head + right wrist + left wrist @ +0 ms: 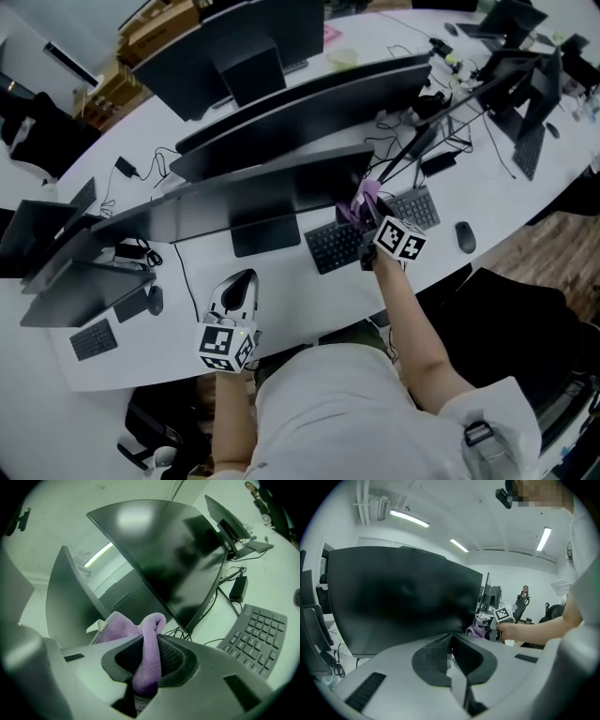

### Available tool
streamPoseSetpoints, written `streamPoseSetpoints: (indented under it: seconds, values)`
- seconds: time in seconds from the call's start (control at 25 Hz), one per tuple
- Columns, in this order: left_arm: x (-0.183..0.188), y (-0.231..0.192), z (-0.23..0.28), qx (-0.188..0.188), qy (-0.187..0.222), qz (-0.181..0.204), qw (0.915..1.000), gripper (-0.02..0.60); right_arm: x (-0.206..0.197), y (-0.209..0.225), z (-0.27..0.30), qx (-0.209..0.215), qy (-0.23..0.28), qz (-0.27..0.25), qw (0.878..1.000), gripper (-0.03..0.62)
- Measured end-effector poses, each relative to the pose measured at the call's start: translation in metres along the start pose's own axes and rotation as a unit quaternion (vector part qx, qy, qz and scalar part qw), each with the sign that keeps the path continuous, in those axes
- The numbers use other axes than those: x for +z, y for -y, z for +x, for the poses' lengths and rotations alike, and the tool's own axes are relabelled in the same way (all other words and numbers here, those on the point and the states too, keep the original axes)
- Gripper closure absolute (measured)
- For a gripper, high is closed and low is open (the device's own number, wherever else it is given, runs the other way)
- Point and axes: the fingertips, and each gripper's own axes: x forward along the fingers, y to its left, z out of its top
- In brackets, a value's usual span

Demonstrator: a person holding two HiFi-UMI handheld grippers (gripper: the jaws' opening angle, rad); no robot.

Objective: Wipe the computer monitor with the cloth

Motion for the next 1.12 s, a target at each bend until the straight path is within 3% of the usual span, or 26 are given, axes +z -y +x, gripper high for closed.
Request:
streamPoseSetpoints:
  seconds: [0.56,0.8,1.12]
  values:
    - [-0.023,-0.017,0.0,0.007,-0.023,-0.019,0.9995,0.58,-0.046,0.03,0.019,-0.034,-0.033,0.041,0.998,0.51]
    - [-0.028,-0.023,0.0,0.014,-0.028,-0.026,0.9992,0.58,-0.053,0.029,0.026,-0.031,-0.024,0.109,0.993,0.512]
    - [-0.032,-0.032,-0.004,0.017,-0.029,-0.032,0.9989,0.581,-0.064,0.023,0.02,-0.017,-0.009,0.215,0.977,0.514]
